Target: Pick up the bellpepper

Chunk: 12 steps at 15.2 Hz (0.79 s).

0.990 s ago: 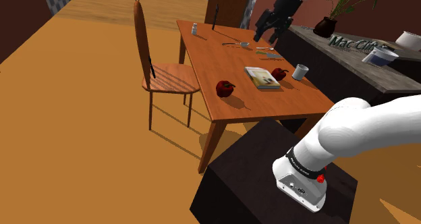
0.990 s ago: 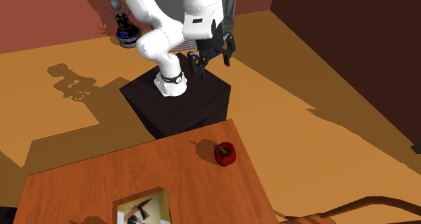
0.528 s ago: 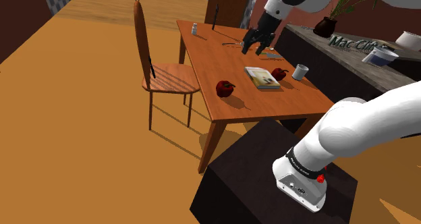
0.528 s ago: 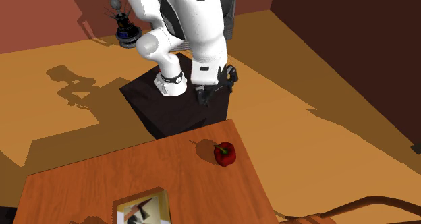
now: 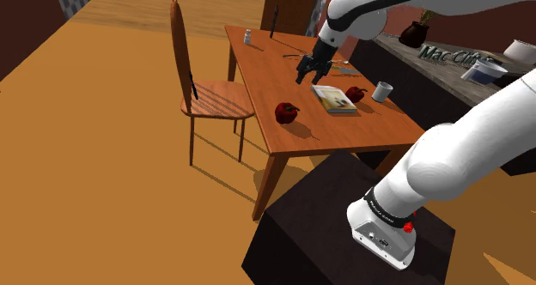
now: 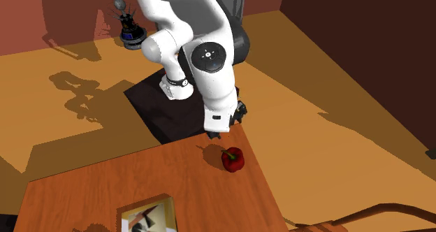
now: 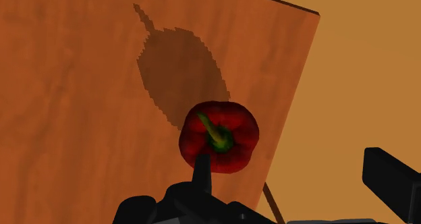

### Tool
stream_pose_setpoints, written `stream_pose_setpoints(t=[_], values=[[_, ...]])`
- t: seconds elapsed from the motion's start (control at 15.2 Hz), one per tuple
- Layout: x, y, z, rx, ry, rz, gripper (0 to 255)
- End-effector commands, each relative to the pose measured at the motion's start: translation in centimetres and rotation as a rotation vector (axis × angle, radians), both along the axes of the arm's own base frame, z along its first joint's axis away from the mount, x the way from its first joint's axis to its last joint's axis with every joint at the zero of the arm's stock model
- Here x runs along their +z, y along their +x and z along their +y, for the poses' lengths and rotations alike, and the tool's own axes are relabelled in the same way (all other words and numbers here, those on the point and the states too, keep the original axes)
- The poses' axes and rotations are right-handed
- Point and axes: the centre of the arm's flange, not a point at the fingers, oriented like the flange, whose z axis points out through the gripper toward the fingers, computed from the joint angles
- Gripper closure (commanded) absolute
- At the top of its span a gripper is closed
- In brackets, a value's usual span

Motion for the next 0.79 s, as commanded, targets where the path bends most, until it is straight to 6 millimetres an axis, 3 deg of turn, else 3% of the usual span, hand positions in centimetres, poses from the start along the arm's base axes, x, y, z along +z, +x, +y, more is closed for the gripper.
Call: stream_pose_setpoints(t=[0.0,0.4,0.73], values=[[-2.4,1.4,-1.0,0.004,0.009,0.008,0],[-9.5,5.1,-3.4,0.018,0.038,0.035,0],[-11.6,5.1,-3.4,0.018,0.038,0.035,0]])
